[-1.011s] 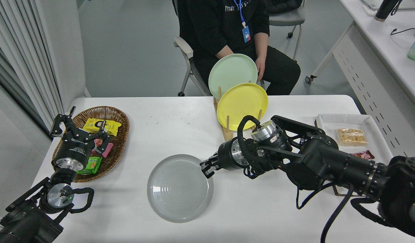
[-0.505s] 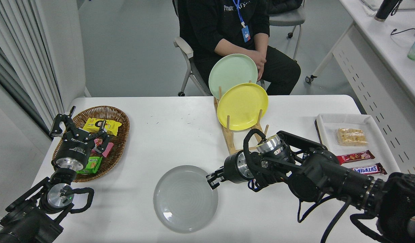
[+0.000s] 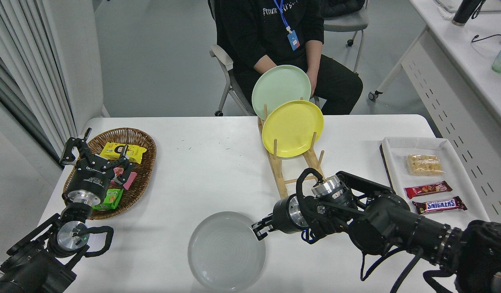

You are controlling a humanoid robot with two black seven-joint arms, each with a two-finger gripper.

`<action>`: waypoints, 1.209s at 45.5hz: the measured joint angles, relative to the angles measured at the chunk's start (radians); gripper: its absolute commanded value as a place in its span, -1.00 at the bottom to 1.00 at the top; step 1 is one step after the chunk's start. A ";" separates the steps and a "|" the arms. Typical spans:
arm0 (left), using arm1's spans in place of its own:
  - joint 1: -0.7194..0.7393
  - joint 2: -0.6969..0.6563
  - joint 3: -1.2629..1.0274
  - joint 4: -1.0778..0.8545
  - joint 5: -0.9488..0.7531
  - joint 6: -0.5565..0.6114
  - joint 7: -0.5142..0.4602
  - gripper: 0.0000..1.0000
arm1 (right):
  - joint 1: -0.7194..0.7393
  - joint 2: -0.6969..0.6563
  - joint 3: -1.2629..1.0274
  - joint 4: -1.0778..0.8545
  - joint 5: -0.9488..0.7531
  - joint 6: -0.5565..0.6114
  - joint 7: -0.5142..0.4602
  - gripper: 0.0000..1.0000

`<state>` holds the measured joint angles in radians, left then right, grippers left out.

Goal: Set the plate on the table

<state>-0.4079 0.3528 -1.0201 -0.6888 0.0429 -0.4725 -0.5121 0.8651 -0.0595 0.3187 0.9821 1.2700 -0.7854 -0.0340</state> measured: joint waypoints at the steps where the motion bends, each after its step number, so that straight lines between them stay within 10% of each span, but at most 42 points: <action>1: 0.000 0.000 0.000 0.000 0.000 0.000 0.000 0.96 | -0.001 0.001 0.000 0.000 0.000 0.000 0.000 -1.00; 40: 0.000 0.000 0.000 0.000 0.000 0.000 0.000 0.96 | -0.023 0.009 -0.001 -0.023 -0.002 0.000 0.000 -1.00; 44: 0.000 0.000 0.000 0.000 0.000 0.000 0.000 0.96 | -0.024 0.013 -0.001 -0.023 -0.002 0.000 0.000 -0.27; 55: 0.000 0.000 0.000 0.000 0.000 0.000 0.000 0.96 | -0.025 0.019 0.000 -0.024 -0.004 0.000 0.000 0.13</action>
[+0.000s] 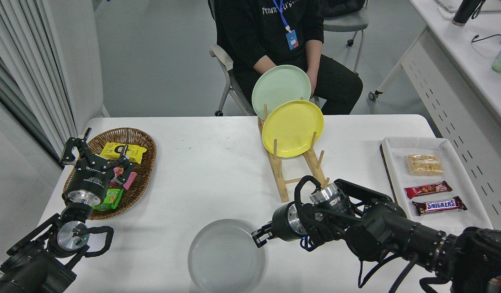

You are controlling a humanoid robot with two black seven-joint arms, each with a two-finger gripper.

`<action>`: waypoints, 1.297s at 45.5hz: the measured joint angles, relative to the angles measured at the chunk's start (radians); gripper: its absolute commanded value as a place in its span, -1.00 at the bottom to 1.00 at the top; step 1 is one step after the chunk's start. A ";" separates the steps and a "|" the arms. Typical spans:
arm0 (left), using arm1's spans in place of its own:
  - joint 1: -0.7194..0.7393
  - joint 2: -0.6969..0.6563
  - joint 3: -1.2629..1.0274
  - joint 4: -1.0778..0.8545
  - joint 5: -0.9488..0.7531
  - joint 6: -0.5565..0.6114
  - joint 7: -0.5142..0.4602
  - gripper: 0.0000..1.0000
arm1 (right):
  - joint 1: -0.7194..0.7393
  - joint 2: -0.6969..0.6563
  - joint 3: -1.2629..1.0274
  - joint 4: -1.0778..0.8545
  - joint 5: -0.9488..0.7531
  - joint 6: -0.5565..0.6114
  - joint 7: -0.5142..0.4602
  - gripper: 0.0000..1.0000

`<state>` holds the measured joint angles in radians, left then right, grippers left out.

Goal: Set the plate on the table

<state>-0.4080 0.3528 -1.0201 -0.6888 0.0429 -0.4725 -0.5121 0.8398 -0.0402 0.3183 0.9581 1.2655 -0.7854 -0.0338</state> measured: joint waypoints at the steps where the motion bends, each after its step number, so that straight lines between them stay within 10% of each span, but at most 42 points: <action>1: 0.000 0.000 0.000 0.000 0.000 0.000 0.000 0.96 | 0.000 0.000 0.000 0.000 -0.001 0.000 0.000 0.17; 5: 0.000 0.000 0.000 0.000 0.000 0.000 0.000 0.96 | -0.001 0.001 0.000 0.000 -0.004 0.000 0.000 0.78; 12: 0.000 0.000 0.000 0.000 0.000 0.000 0.000 0.96 | -0.001 0.002 0.001 -0.001 -0.009 0.000 -0.001 0.98; 59: 0.000 0.000 0.000 0.000 0.000 0.000 0.000 0.96 | 0.127 -0.005 0.130 0.015 -0.206 0.029 -0.002 0.98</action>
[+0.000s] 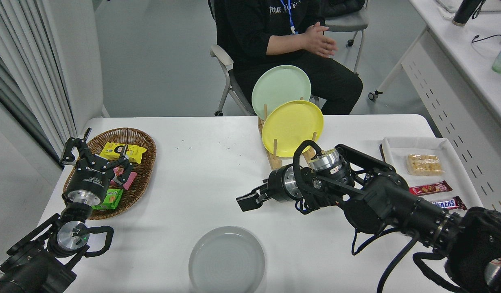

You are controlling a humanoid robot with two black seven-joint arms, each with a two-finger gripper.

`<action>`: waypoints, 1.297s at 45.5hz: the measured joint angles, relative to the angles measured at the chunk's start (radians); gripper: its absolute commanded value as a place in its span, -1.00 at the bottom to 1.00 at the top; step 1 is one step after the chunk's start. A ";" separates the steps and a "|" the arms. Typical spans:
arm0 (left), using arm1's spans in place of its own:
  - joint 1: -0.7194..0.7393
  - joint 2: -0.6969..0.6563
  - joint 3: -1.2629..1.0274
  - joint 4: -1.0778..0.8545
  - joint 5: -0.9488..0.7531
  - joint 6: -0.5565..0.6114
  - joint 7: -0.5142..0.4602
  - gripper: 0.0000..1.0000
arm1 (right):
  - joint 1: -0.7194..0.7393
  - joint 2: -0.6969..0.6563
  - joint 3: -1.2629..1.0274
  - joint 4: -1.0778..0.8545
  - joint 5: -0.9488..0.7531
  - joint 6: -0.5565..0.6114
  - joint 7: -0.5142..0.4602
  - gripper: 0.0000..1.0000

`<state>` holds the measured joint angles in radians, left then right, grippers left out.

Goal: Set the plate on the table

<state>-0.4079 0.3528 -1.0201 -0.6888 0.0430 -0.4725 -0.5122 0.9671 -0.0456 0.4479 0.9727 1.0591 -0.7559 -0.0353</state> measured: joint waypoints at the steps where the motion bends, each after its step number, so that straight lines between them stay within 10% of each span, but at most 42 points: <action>1: 0.000 0.000 0.000 0.000 0.000 0.000 0.000 0.96 | 0.001 -0.001 -0.004 0.000 -0.018 0.014 0.000 0.98; 31: 0.000 0.000 0.000 0.000 0.000 0.000 0.000 0.96 | -0.006 -0.091 -0.070 -0.004 -0.781 0.715 0.001 0.98; 59: 0.000 0.000 0.000 0.000 0.000 0.000 0.000 0.96 | -0.087 -0.295 0.073 -0.045 -0.926 1.020 0.078 0.98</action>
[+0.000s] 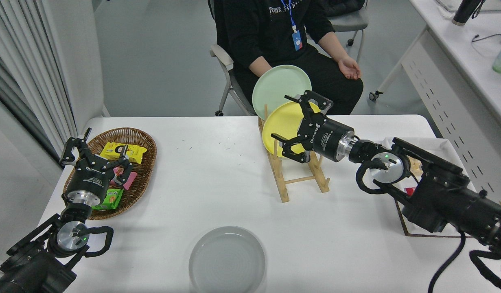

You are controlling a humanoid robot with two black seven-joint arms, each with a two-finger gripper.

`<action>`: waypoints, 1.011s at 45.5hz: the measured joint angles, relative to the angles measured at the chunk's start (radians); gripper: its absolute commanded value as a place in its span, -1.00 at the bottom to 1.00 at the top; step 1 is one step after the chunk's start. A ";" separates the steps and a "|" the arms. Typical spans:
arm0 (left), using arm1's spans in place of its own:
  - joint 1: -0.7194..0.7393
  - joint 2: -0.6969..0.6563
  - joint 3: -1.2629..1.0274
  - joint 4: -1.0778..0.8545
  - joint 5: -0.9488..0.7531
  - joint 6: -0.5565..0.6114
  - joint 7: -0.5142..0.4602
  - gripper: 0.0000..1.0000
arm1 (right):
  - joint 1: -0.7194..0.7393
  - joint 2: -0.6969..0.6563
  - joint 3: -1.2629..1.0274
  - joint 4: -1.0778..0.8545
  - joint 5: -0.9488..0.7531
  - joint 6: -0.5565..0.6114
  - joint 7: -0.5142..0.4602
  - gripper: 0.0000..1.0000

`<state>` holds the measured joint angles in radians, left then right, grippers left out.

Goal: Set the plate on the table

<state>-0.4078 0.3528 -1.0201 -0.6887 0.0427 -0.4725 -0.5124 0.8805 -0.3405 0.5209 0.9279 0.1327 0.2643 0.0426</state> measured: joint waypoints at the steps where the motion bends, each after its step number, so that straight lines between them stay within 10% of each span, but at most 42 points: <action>1: 0.000 0.000 0.000 0.000 0.000 0.000 0.000 0.96 | -0.006 -0.008 0.012 -0.002 -0.001 0.004 0.007 0.98; 46: 0.000 0.000 0.000 0.000 0.000 0.000 0.000 0.96 | -0.135 -0.045 0.193 -0.371 -0.010 0.074 0.181 0.98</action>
<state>-0.4080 0.3528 -1.0201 -0.6888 0.0428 -0.4725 -0.5120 0.7458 -0.3852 0.7142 0.5571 0.1227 0.3383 0.2240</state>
